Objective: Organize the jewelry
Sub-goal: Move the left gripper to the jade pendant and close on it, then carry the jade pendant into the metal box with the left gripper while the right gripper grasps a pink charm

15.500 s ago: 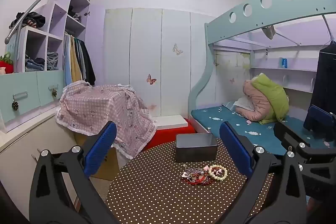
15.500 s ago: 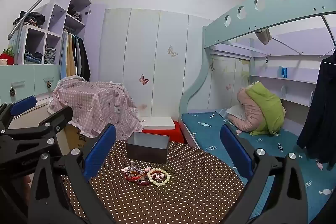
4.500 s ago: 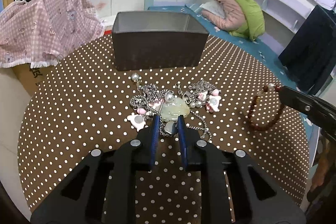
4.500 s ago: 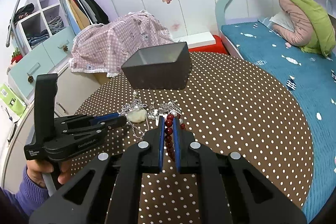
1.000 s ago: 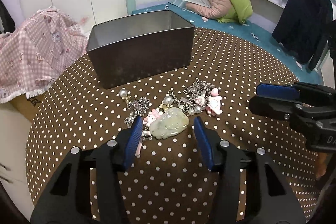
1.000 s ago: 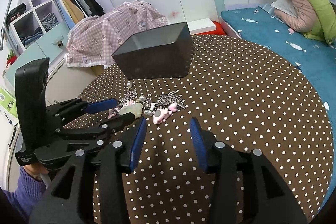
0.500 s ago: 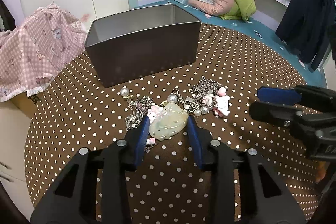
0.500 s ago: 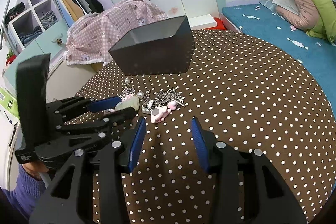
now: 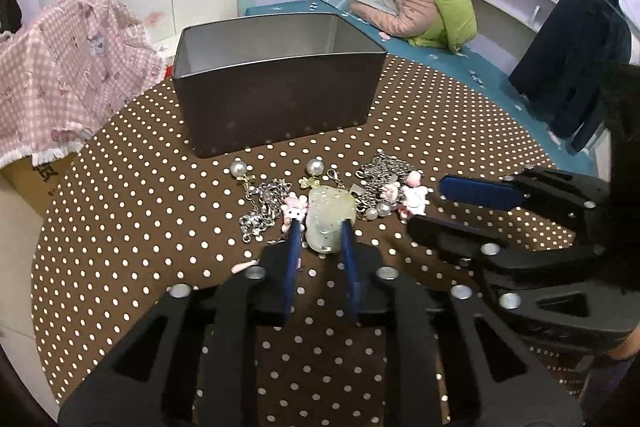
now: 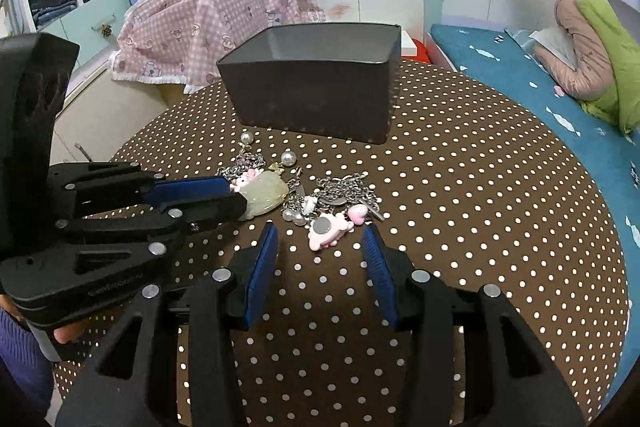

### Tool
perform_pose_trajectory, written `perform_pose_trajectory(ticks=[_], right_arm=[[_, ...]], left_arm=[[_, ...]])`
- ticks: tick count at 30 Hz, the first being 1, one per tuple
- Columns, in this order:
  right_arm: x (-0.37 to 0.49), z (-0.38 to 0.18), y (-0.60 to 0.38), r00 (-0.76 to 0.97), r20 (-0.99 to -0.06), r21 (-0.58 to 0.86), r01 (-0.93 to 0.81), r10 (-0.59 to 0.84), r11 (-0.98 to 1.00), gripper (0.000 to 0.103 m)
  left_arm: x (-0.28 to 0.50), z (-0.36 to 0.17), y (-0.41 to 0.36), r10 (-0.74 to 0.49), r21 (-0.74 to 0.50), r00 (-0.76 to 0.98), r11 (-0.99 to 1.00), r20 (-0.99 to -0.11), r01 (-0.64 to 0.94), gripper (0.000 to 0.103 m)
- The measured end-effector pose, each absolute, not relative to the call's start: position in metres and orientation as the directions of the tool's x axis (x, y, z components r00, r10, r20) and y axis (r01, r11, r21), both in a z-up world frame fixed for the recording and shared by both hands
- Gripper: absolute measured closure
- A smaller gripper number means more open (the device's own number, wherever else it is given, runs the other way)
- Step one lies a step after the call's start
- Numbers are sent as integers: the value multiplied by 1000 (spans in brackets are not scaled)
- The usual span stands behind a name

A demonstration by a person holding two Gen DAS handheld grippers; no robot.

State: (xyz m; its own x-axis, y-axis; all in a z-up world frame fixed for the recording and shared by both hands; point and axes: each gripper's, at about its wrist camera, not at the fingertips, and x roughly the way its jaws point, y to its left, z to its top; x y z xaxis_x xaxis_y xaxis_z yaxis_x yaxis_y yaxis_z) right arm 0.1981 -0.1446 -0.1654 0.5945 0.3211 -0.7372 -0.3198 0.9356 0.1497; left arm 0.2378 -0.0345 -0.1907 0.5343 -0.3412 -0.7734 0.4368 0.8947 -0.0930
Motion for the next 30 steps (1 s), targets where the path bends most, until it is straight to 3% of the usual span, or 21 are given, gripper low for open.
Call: perform_pose_trajectory(ticks=[3,8,11,14,30], right_arm=[[198,-164,-154,593,-732,183,-305,336,935,61],[196,-161,-162,594,-725,204,-296,347,933,61],[195,-160,-163,593,-722,213,-298,356,930,61],[196,-161,-163,592,-721,218,-298,360,929,61],[198,-165,-137,583,-744,136,-347,327,928,63]], left_arm=[[238,-194,-46,-325,-60,529,888,-784,457,59],[240,-196,-61,-302,-26,526,883,-795,468,59],[243,-197,-68,-277,7,531,882,-801,470,63],[246,-198,-73,-265,20,531,882,-805,470,75],[235,-176,-34,-339,-86,553,897,-761,433,76]])
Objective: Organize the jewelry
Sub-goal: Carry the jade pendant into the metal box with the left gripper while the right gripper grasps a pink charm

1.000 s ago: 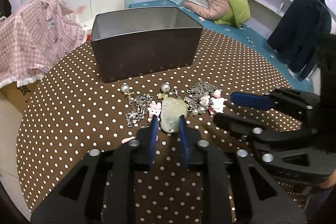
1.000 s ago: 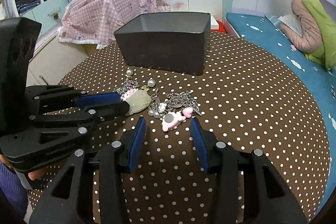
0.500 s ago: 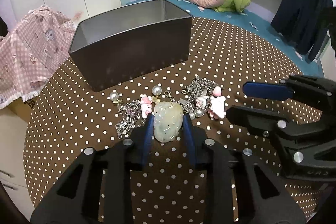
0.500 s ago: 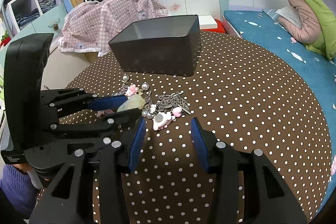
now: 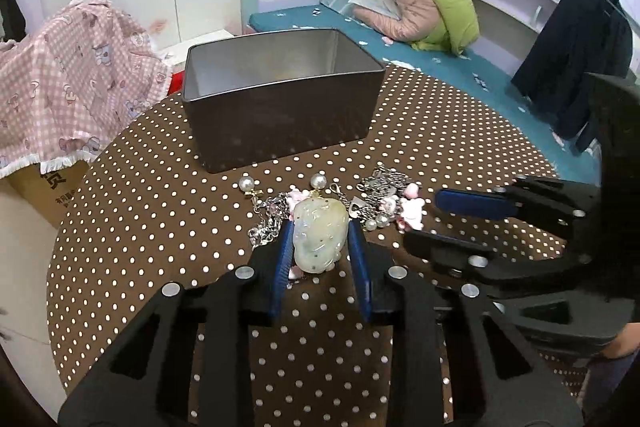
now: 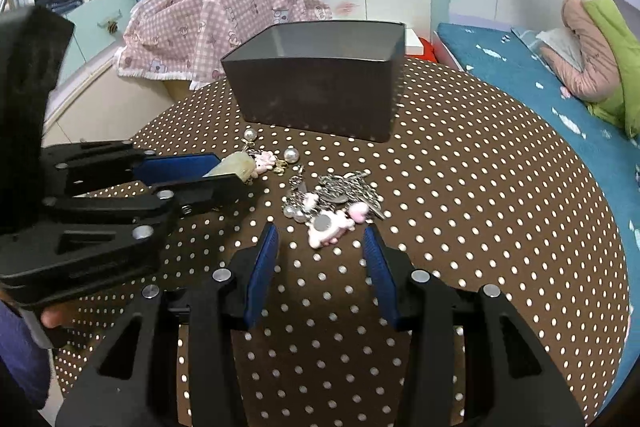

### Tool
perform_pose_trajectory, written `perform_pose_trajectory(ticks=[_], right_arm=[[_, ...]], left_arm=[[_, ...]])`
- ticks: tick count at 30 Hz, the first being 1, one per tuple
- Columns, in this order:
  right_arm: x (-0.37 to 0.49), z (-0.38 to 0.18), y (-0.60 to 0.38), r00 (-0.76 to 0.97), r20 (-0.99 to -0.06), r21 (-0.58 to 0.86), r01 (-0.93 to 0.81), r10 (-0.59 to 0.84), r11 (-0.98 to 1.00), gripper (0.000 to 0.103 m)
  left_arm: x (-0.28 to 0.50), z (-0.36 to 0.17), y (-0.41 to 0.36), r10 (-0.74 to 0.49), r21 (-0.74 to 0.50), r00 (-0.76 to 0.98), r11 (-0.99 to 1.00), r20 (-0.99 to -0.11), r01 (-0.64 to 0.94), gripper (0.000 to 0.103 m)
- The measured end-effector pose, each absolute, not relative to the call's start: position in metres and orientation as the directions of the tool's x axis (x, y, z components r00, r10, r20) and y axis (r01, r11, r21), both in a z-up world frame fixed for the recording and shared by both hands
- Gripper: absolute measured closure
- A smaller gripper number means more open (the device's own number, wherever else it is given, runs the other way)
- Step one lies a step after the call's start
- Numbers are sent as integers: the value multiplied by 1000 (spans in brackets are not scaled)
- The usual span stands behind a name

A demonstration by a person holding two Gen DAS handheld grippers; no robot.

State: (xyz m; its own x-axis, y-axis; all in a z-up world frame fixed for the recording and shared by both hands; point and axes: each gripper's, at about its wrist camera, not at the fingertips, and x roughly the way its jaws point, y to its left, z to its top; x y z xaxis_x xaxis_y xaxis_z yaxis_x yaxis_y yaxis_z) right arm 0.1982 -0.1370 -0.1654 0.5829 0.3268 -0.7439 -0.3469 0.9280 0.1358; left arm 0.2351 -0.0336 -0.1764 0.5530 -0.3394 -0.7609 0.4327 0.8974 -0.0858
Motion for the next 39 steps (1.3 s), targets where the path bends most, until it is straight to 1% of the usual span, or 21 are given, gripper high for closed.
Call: perform_pose_trajectory(ticks=[3,5,7,12,20,24,29,34,39], right_arm=[[203,-168,-129,591,-754,89,-342,288,935,71],[206,-170,-127,583,-763,84,-342,281,936,74],[208,-172,-125,581,-770,64,-340,263,938,83],[205,-168,-126,587,-769,49,-339,252,940,83],[187,-142,-135,622,-746,16,-341,239,940,83],[181,-131,-136,618,-752,-13,-363,230,932,83],[174,-144,-132,576,-806,-132,-401,137,906,83],[173,-168,-146,512,-857,-172,-397,61,902,83],[171,-169,-167,540,-841,-182,-334,29,925,83]], left_arm=[[231,-173,-31,-344,-89,558,897,-755,432,76],[228,-170,-28,-353,-100,558,896,-751,433,76],[227,-167,-26,-363,-112,557,894,-747,434,76],[223,-157,-17,-384,-129,565,890,-730,437,76],[222,-139,-9,-419,-165,570,882,-707,442,76],[219,-132,-10,-428,-169,571,877,-701,451,76],[215,-128,-12,-435,-170,569,872,-697,459,76],[213,-130,-13,-440,-174,560,868,-702,464,76],[212,-132,-17,-446,-173,554,863,-703,475,76]])
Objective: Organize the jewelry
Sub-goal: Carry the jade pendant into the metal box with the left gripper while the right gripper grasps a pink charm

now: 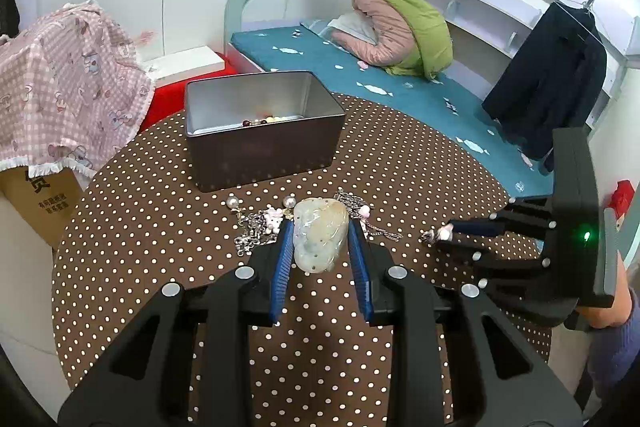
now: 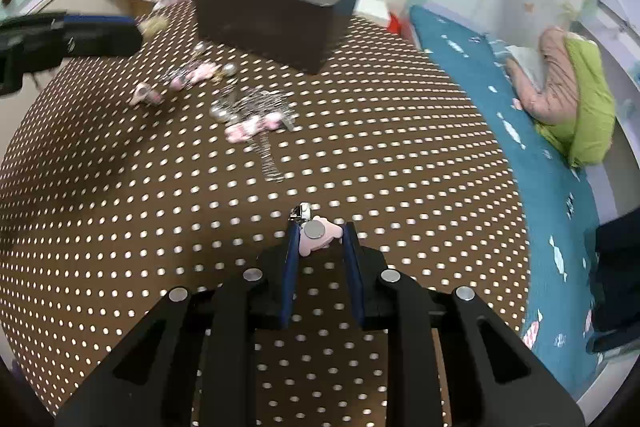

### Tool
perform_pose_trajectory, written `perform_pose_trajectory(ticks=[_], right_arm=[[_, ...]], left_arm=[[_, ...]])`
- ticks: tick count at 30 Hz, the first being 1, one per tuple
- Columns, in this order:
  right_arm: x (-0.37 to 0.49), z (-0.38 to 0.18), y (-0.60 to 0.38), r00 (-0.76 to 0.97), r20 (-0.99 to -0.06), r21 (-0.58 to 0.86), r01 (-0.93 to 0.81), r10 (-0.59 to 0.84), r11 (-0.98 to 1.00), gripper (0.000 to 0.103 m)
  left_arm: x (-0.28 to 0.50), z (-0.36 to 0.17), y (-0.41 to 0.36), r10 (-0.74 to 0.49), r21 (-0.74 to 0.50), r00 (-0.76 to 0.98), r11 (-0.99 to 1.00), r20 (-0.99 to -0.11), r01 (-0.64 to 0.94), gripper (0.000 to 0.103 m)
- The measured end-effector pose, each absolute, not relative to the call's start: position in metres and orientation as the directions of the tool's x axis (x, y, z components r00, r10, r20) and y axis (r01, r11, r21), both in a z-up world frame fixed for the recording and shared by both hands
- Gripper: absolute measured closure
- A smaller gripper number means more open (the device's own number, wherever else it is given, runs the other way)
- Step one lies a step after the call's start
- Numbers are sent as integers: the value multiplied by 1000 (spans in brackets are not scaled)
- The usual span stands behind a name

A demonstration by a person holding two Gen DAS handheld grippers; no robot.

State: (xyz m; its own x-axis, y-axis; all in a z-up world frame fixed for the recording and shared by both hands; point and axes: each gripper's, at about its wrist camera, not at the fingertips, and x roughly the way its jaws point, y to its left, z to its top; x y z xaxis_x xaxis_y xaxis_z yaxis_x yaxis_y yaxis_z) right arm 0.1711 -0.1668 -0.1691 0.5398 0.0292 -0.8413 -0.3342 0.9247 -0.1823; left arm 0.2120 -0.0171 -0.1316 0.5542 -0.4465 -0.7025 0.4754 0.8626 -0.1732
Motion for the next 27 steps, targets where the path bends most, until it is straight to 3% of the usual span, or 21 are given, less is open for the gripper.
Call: perform_pose_trajectory(ticks=[17,27], right_arm=[[244,-71,-161,694,-650,98,-329,311,939,83],[305,-88,-132,626,-700,150,-344,345,927,83]], left_arm=[[282,-56,-18,-472,-179,617,861,-630,476,76],[356,-100,-21,-404,-190,536,892,-741,410,76]])
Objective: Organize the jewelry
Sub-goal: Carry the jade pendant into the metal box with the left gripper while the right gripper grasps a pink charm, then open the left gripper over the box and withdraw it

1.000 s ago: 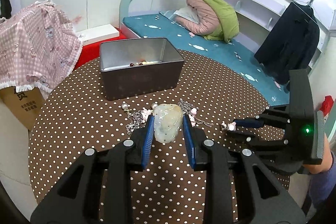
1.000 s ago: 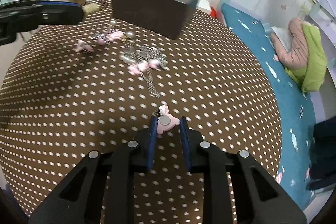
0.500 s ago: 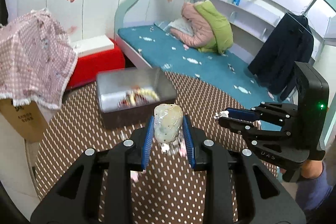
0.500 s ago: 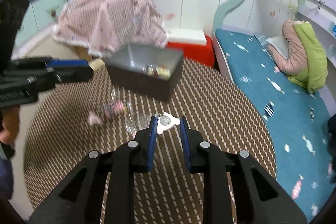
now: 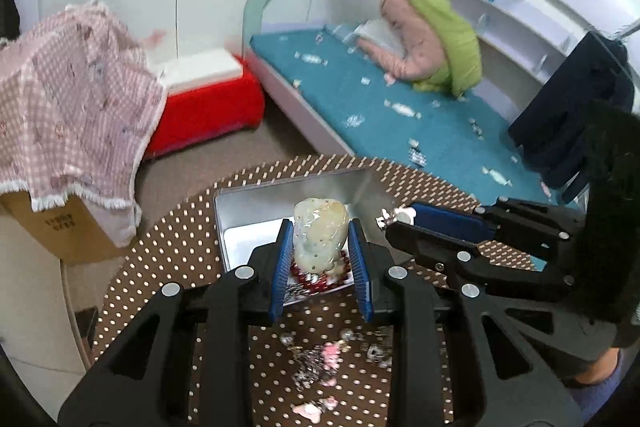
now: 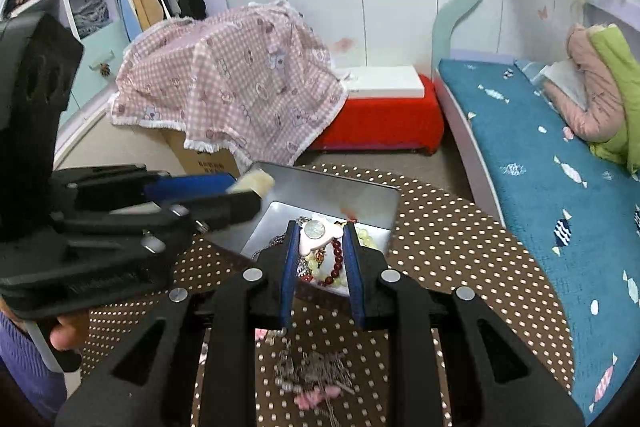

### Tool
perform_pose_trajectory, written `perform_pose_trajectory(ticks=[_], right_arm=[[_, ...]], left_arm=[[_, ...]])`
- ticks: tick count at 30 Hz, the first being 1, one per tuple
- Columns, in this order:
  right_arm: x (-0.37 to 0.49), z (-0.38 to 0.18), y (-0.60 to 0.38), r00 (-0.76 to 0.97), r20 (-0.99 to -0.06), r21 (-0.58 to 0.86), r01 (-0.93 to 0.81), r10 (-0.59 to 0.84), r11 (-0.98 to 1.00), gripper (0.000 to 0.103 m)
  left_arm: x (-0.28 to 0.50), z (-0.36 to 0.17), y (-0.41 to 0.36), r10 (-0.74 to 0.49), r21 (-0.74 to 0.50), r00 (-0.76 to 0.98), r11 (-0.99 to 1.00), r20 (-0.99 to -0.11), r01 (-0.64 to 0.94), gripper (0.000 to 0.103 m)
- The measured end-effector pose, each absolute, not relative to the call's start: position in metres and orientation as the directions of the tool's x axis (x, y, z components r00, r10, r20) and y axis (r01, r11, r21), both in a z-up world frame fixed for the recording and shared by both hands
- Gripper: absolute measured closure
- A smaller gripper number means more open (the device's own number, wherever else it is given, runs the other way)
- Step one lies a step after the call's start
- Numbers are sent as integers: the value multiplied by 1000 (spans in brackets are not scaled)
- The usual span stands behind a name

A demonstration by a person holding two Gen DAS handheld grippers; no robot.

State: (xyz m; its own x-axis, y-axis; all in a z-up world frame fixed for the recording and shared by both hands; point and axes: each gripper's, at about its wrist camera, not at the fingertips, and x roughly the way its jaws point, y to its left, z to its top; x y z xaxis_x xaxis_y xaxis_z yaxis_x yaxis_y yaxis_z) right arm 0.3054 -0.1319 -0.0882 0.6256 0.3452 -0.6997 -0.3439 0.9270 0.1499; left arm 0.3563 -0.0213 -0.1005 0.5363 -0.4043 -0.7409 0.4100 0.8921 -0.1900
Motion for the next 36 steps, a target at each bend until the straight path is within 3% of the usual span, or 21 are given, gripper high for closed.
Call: perform_pose_trajectory(ticks=[7,23,27,31,36], right_arm=[[321,-112,-121,590,-747,115,-341,307,933,82],[323,-115,-124,563,-753,160,-345,341,925,82],[313,-105,-126,580,-735,162,-352,351,922,82],[288,-88,-132,608,-704,154,-372,366,915,75],[251,-83,-144,633,-686,130,-379,359,916,64]], left_arm=[[380,-142,-20,-386,-223,445,899,-808,377,75],[376,-135,-20,-392,-234,476,904,-787,356,72],[360,-120,-14,-393,-222,513,905,-763,362,61],[330,-98,-5,-371,-178,598,917,-710,358,31],[279,-93,12,-326,-113,673,933,-664,340,27]])
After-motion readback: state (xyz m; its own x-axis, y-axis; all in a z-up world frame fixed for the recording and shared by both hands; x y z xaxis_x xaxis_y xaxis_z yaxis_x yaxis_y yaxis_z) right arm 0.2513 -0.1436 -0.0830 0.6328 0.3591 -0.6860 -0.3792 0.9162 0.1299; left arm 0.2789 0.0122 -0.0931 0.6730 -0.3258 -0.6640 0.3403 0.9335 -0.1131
